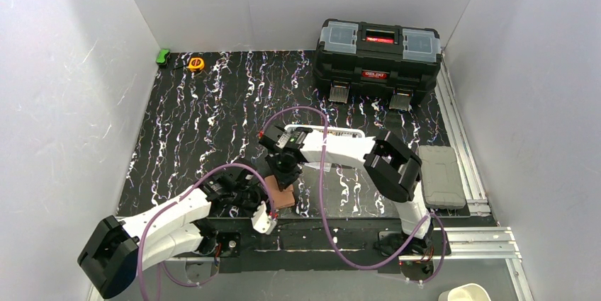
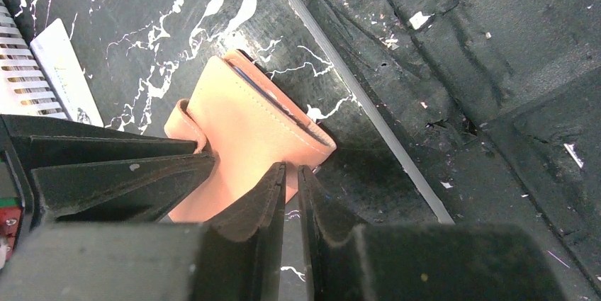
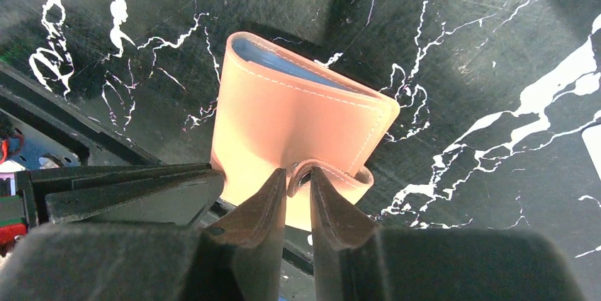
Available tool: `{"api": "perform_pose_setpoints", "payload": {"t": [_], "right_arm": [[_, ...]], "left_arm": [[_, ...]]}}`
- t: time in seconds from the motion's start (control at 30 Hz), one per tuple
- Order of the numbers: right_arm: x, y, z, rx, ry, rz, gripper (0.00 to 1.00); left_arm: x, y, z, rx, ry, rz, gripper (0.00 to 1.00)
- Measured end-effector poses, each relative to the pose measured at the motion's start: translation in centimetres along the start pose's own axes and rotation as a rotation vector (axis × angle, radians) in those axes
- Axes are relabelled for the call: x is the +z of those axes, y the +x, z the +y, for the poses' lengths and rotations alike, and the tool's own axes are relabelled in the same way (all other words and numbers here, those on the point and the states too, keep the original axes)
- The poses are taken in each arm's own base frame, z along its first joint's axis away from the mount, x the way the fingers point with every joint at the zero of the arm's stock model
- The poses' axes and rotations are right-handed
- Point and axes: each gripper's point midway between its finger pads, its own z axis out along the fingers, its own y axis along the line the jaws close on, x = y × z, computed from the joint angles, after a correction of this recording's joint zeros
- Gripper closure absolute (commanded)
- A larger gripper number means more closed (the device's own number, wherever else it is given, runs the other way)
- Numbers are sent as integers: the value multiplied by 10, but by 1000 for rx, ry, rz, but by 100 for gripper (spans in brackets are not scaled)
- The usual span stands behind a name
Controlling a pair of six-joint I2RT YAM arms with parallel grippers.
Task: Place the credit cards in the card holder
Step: Close the card holder at the center of the board.
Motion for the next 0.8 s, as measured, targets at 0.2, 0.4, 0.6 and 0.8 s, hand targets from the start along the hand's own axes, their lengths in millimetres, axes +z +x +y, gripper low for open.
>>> {"api": "perform_pose_setpoints", "payload": {"t": [0.2,0.4,0.6,0.8], "right_arm": [[-1,0,0,3,-40,-26,75],[-3,-8,1,18,-66,-44,87],[-6,-9,2,35,-71,-53,99],[-6,-9,2,38,-72,-54,99]], "left_arm": [[0,0,0,-1,1,0,89],[1,0,-2,-5,5,0,89],[1,1,-3,-7,6,0,90],[1,1,-3,-9,8,-1,90]]}}
